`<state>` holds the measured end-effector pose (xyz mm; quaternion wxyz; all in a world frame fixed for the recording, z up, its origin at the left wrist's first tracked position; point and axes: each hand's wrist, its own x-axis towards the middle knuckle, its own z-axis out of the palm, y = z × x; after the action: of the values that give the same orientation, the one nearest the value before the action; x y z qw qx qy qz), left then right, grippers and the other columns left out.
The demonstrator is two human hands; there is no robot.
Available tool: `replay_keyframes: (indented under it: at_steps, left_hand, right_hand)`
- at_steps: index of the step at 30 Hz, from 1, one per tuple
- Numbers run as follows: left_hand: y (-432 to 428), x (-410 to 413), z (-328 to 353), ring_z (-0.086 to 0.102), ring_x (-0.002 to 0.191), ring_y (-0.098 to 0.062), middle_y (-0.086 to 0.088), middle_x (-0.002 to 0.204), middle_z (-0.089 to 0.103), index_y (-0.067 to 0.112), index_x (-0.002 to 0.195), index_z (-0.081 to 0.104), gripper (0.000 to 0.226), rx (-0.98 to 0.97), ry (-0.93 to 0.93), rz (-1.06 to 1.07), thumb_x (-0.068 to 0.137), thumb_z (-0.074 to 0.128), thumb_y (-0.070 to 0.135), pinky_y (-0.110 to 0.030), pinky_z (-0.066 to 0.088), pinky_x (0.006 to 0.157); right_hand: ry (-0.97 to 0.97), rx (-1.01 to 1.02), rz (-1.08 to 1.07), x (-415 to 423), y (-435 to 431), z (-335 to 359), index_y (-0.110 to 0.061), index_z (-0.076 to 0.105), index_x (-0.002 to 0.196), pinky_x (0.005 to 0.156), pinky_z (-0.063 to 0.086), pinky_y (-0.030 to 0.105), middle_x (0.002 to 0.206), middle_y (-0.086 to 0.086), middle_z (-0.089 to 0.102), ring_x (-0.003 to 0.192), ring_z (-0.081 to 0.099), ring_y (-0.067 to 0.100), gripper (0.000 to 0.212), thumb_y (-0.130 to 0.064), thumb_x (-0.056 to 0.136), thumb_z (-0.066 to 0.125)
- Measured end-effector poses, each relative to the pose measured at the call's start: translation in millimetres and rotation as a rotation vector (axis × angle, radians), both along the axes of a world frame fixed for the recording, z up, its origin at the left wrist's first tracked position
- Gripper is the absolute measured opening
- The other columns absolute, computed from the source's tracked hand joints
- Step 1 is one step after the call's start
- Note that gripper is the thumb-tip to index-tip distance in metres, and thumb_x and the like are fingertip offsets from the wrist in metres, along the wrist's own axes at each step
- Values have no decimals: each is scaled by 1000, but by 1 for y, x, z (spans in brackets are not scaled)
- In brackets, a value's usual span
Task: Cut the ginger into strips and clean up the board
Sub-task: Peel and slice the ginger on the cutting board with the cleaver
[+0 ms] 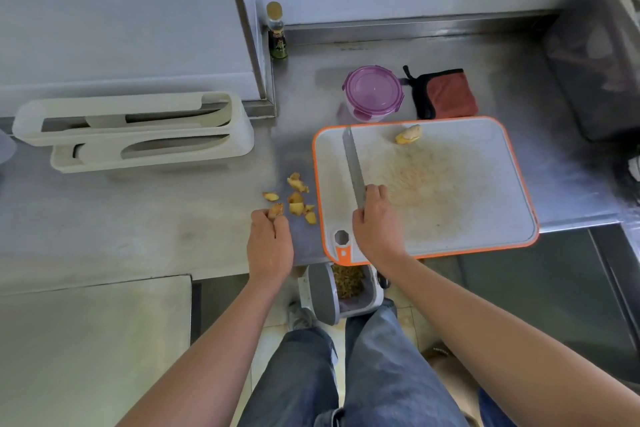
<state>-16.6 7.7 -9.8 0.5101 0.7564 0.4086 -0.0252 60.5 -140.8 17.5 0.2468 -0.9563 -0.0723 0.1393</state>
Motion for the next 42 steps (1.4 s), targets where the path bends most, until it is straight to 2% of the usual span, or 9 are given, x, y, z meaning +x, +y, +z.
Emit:
replay_keyframes:
  at_steps: [3,7,13,19,23,28,32,36,42]
  left_hand:
    - [-9,7,4,53,89,-27,-16,105,58,13,101,38,12,79,-11,6,103,32,23,-31,33,72]
    - [-18,19,2,54,92,-31,-17,108,56,12,99,40,11,136,-16,-34,102,38,23,-31,33,73]
    - [-37,35,5,55,100,-27,-11,115,54,8,119,55,28,243,-47,-182,97,53,24,-28,35,77]
    - [-70,63,11,49,81,-15,-1,101,45,18,110,65,24,262,-113,-315,88,68,26,-18,29,66]
    - [-88,84,8,57,85,-20,-1,102,47,20,111,66,30,272,-75,-366,83,74,27,-24,40,75]
    - [-98,101,4,59,90,-21,-3,106,51,16,113,65,33,346,-48,-412,82,74,22,-17,32,72]
    - [-98,101,4,59,89,-20,-1,98,57,19,104,69,28,433,-23,-408,78,76,26,-23,37,70]
    - [-101,97,1,58,81,-13,5,95,53,19,99,69,27,424,-32,-384,78,77,34,-21,41,69]
    - [-103,100,1,48,68,-5,9,88,52,13,94,72,22,394,-35,-355,83,74,32,-8,32,63]
  right_hand:
    - [52,-42,104,-3,-3,-2,-3,46,114,58,39,39,116,13,44,73,54,36,24,-4,91,42]
    - [115,123,287,-5,3,-5,-1,52,102,65,43,41,102,13,48,81,54,35,17,-2,88,44]
    - [36,236,142,38,-39,2,-5,45,83,57,28,32,84,8,42,68,42,25,9,3,86,48]
    - [65,205,89,65,-92,2,-3,50,82,53,30,32,80,7,44,63,41,22,7,0,88,47]
    - [62,228,129,71,-106,4,-23,36,68,50,25,22,69,-5,36,58,34,8,32,-1,87,48]
    - [50,158,252,75,-113,-1,-5,52,84,53,29,28,75,3,45,59,41,19,5,-2,86,49]
    - [73,68,323,76,-112,-5,-6,55,109,50,33,28,83,1,50,63,47,21,20,-9,91,47]
    - [135,-8,350,82,-107,2,-8,47,108,48,26,24,75,-3,42,64,43,19,14,-16,97,42]
    - [91,65,353,85,-106,21,-6,49,103,48,23,22,68,-8,35,55,35,9,11,-11,96,42]
